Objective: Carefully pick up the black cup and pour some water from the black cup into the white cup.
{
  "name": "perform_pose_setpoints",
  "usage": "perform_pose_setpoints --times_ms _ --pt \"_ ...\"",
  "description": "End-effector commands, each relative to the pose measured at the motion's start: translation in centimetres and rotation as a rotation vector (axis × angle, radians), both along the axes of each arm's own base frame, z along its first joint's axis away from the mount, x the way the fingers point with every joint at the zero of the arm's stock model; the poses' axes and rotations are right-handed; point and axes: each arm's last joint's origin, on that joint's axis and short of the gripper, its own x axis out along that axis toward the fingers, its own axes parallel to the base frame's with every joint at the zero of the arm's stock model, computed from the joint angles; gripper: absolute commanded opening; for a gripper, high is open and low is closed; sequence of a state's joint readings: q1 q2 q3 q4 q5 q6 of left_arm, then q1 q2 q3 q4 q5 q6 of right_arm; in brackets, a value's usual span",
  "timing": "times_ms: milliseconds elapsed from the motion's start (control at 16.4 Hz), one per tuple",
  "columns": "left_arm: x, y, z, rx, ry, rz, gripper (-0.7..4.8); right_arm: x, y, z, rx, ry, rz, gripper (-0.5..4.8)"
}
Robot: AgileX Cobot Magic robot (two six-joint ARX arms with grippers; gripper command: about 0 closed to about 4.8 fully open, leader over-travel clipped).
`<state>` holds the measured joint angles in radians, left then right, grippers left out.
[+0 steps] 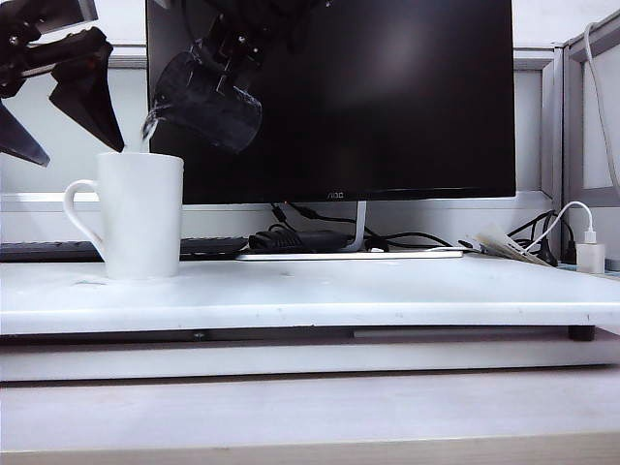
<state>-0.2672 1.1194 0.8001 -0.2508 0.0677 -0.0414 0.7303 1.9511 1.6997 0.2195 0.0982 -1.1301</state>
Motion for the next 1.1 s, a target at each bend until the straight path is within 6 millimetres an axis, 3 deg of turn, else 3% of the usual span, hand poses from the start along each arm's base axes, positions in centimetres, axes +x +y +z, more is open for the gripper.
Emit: perform_pose_setpoints --times_ms 61,914,1097 --pt "-0.06 0.05 0.05 0.004 0.008 0.003 4.79 -0.42 0.08 1.26 0.020 -0.069 -0.008 -0.06" --pt "-0.12 0.06 -0.02 0.007 0.018 0.004 4.79 -0.64 0.27 1.71 -0.069 -0.190 -0.006 -0.06" --pt "-0.12 0.06 -0.01 0.007 0.017 0.003 4.79 -0.56 0.16 1.71 0.126 -0.050 -0.047 -0.06"
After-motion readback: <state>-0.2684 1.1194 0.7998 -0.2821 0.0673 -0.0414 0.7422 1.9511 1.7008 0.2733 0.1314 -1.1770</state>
